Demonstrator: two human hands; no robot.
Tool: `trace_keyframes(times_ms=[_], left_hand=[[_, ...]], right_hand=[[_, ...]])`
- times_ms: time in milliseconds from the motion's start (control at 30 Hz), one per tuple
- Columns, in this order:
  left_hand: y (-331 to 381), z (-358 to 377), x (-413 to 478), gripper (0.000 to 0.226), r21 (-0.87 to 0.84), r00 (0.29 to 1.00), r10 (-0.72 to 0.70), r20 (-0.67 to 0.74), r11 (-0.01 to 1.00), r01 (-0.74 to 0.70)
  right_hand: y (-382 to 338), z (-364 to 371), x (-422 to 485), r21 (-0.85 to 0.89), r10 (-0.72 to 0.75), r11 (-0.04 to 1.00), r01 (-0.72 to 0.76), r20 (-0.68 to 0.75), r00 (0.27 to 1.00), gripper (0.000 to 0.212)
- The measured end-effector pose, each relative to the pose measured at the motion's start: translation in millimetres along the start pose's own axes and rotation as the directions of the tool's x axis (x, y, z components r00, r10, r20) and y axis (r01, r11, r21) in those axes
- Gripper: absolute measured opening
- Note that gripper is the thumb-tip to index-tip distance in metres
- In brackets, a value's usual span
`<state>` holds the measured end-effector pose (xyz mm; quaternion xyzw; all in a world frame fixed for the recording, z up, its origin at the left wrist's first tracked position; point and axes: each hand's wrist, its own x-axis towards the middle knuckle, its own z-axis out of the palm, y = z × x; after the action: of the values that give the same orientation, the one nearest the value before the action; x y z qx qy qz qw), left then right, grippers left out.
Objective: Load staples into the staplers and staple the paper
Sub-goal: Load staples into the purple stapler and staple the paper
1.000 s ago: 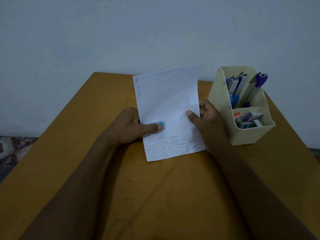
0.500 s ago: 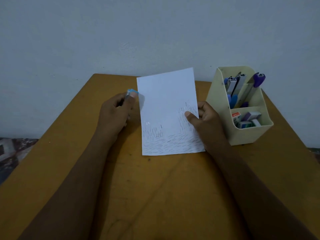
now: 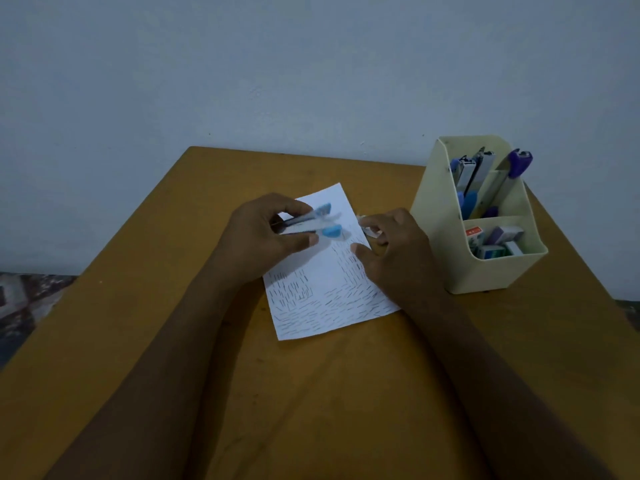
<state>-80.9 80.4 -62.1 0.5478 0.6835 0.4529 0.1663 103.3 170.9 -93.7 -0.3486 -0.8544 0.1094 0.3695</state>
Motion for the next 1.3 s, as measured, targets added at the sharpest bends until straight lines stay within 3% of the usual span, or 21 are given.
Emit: trace_keyframes(times_ms=[167, 333, 667, 867, 1133, 1300], left_hand=[[9.2, 4.1, -3.7, 0.041, -0.003, 0.998, 0.002, 0.056, 1.000, -0.001], [20.2, 8.4, -2.4, 0.034, -0.219, 0.999, 0.044, 0.022, 0.975, -0.038], [52.1, 20.4, 3.7, 0.028, -0.254, 0.989, 0.145, -0.041, 0.955, -0.151], [104.8, 27.5, 9.7, 0.029, -0.303, 0.959, 0.258, -0.121, 0.910, -0.283], [164.9, 66.0, 30.0, 0.029, -0.142, 0.906, 0.409, -0.112, 0.895, -0.422], [179.1, 93.1, 45.2, 0.027, -0.004, 0.886, 0.460, -0.056, 0.887, -0.461]], right_hand=[[-6.9, -2.2, 2.4, 0.099, -0.100, 0.991, 0.095, 0.051, 0.994, 0.042], [-7.4, -3.9, 5.3, 0.164, -0.167, 0.975, 0.150, 0.093, 0.982, 0.027], [-17.7, -54.4, 12.3, 0.220, -0.015, 0.976, 0.005, 0.048, 0.999, 0.012], [-12.1, -112.4, 11.1, 0.241, 0.108, 0.967, -0.079, -0.107, 0.988, 0.012], [27.9, -159.6, 18.5, 0.175, 0.340, 0.933, -0.313, -0.156, 0.927, 0.019], [43.8, -156.0, 17.2, 0.187, 0.394, 0.912, -0.364, -0.153, 0.906, 0.024]])
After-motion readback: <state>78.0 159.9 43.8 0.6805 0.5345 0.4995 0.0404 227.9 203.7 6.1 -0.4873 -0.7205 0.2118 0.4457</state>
